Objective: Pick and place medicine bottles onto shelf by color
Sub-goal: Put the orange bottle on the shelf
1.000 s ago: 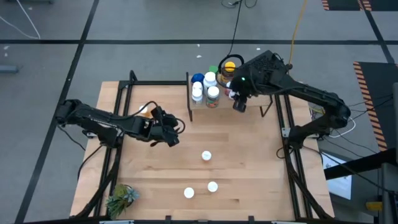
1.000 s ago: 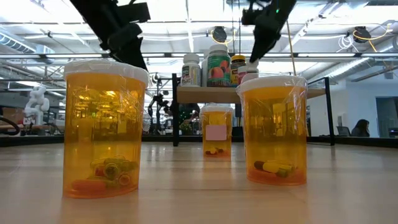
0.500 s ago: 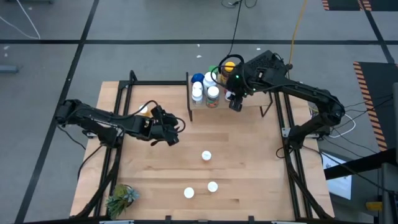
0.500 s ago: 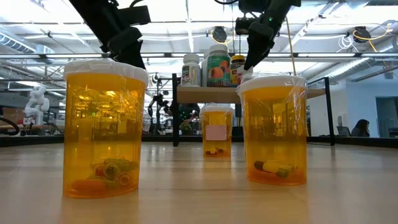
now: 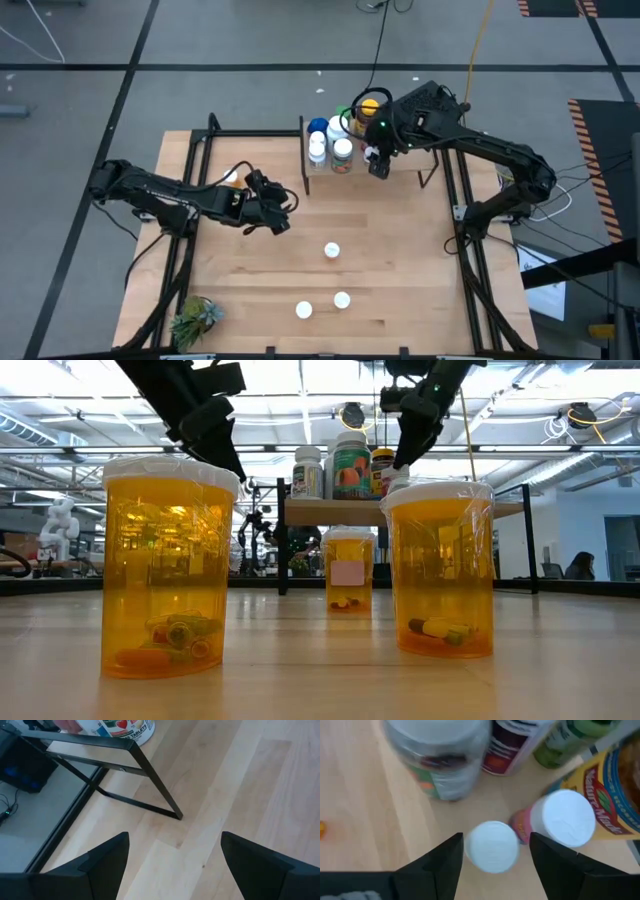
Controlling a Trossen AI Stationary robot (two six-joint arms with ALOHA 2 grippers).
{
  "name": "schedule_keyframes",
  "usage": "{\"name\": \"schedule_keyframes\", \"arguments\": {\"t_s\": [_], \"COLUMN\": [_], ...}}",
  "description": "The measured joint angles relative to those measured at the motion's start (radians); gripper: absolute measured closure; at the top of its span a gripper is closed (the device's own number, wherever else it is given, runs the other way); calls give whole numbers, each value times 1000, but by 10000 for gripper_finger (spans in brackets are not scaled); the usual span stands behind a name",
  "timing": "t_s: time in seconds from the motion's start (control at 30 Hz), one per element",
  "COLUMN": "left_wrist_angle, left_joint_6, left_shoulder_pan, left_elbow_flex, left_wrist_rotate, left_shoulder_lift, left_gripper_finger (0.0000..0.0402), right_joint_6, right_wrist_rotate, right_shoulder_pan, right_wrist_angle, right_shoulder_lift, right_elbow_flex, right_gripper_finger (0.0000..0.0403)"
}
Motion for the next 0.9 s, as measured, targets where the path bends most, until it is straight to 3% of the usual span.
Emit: {"name": "schedule_keyframes", "arguments": {"t_s": [0.3, 0.47, 0.57, 0.7, 0.77, 0.9], "left_wrist_angle": [-6, -11, -22, -24, -16, 6], "left_joint_6": [0, 0, 4, 10, 18, 28], "left_shoulder_pan": [0, 0, -2, -2, -2, 6], "left_elbow_flex": [0, 0, 0, 0, 0, 0], "left_wrist_rotate": [0, 0, 0, -1, -4, -12], "left_shoulder_lift": [0, 0, 0, 0, 0, -1], "left_gripper_finger": [82, 82, 82, 82, 82, 82], "right_joint_6": [76, 231, 324, 373, 370, 301], "right_wrist_rotate": [20, 19, 25, 81, 103, 160], "right_shoulder_pan": [95, 260, 408, 577, 627, 694], "right_wrist_angle": [8, 140, 386, 872, 1078, 1283], "right_shoulder_lift": [-115, -197, -246, -243, -205, -97], "right_elbow_flex": [-4, -167, -372, -633, -711, -784], "right_gripper_finger": [181, 181, 181, 181, 181, 181]}}
